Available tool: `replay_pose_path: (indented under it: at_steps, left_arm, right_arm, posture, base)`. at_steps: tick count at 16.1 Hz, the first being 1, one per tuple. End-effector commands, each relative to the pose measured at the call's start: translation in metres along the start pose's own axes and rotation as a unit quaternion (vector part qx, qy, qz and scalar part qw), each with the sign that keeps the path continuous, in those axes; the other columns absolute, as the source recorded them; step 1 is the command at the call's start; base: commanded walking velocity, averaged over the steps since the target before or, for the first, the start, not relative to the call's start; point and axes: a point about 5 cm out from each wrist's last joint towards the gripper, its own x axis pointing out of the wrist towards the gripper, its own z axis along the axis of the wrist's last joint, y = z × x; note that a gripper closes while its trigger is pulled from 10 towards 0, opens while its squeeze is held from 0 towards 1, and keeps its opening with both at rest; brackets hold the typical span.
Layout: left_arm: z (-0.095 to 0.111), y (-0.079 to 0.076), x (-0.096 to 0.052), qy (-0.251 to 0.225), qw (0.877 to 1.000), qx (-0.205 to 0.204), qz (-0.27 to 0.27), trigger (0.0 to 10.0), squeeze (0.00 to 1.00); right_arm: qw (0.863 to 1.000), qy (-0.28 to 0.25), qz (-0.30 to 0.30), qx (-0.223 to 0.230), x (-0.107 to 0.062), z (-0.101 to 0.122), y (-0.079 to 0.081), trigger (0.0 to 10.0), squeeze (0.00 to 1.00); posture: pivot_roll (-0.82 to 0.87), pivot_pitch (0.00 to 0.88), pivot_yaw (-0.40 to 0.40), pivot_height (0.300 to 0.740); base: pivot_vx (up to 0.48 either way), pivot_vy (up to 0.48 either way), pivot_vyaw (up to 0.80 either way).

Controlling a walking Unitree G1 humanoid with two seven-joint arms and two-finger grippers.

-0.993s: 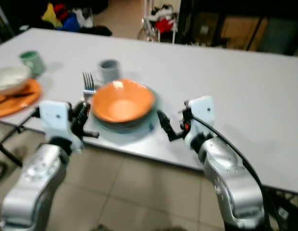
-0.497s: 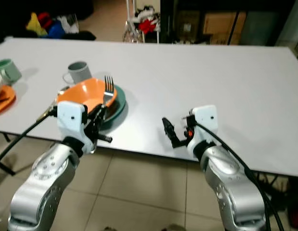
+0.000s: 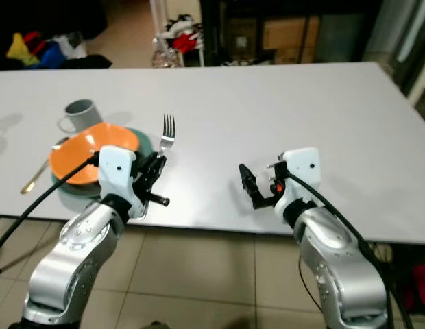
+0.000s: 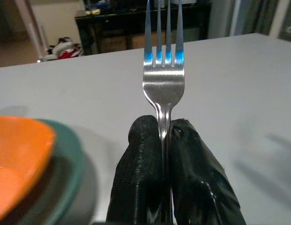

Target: Setting the table

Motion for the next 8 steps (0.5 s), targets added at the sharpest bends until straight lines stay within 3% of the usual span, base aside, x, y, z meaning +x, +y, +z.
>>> replay_pose_path:
  at_steps: [1, 3, 5, 8]
  left_arm:
    - [0.002, 0.006, 0.001, -0.005, 1.0, 0.001, 0.012, 10.0, 0.0]
    - [-0.001, 0.012, 0.007, 0.013, 0.999, -0.014, 0.032, 10.0, 0.0]
    - [-0.012, 0.009, 0.017, 0.055, 0.998, 0.001, 0.017, 10.0, 0.0]
    - [-0.029, 0.014, 0.039, 0.113, 0.993, -0.01, 0.039, 10.0, 0.0]
  right_arm:
    - [1.0, -0.002, 0.017, 0.001, 0.002, 0.003, 0.006, 10.0, 0.0]
    - [0.999, 0.007, 0.035, -0.007, 0.0, 0.001, 0.008, 10.0, 0.0]
    - [0.999, 0.014, 0.048, -0.008, 0.001, 0.001, 0.01, 10.0, 0.0]
    - [0.994, 0.041, 0.093, -0.038, -0.002, -0.002, 0.014, 10.0, 0.0]
  posture:
    - [-0.13, 0.015, 0.09, 0.74]
    - [-0.13, 0.013, 0.084, 0.74]
    - [-0.13, 0.019, 0.077, 0.74]
    - [-0.14, 0.033, 0.073, 0.74]
  base:
    - [0.24, 0.0, 0.0]
    - [0.0, 0.0, 0.0]
    - [0.0, 0.0, 0.0]
    - [0.0, 0.0, 0.0]
